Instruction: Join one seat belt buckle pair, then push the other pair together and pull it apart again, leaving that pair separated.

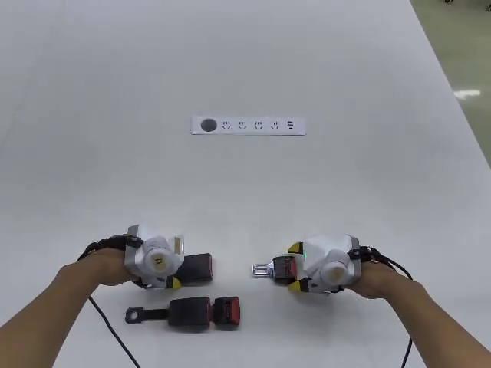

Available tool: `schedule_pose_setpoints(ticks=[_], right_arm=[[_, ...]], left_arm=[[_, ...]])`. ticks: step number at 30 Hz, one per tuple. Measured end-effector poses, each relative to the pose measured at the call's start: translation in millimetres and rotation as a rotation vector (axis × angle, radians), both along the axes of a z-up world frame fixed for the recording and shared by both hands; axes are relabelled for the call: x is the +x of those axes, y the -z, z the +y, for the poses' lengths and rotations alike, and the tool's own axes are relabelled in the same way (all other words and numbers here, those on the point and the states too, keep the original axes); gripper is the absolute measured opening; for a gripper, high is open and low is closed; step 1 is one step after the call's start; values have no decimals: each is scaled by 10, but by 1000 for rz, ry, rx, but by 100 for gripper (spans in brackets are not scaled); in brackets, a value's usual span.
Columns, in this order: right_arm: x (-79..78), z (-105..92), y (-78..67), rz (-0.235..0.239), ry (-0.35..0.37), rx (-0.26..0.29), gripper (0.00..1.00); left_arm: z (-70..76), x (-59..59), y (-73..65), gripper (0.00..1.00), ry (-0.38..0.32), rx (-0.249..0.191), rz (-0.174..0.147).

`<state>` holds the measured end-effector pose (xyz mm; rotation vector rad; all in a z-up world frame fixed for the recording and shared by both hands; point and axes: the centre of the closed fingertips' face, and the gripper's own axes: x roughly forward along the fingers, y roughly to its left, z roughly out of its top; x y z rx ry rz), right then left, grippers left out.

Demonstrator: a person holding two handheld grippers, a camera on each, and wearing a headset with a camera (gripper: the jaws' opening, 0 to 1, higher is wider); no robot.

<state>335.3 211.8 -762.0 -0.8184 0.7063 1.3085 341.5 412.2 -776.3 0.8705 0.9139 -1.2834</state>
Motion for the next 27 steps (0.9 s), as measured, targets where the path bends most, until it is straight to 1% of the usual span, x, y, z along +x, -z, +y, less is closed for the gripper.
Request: schedule_pose_setpoints(ticks=[3, 6, 11, 13, 14, 16, 19, 23, 25, 27], right_arm=[[-19, -6, -52, -4, 1, 4, 42], [-27, -32, -60, -6, 5, 2, 42], [-64, -83, -116, -14, 19, 4, 46], [-65, -107, -119, -20, 28, 6, 47], [-66, -124, -127, -24, 39, 11, 48], [-82, -142, -150, -27, 55, 26, 49], [-129, -181, -180, -27, 75, 38, 51], [-177, -219, -214, -27, 98, 55, 53], [-202, -239, -223, -26, 116, 65, 55], [-223, -266, -200, -23, 129, 73, 57]], left_arm=[[-5, -6, -44, 37, -12, -7, -1], [-2, -14, -81, 37, -23, -13, -3], [39, -33, -134, 39, -57, -33, 3], [53, -35, -162, 39, -76, -48, 0], [67, -47, -181, 39, -94, -58, 7], [85, -65, -216, 40, -120, -78, 10], [129, -107, -246, 42, -141, -85, 9], [175, -166, -306, 44, -186, -113, 10], [218, -177, -314, 45, -216, -131, 7], [249, -200, -332, 46, -248, -155, 8]])
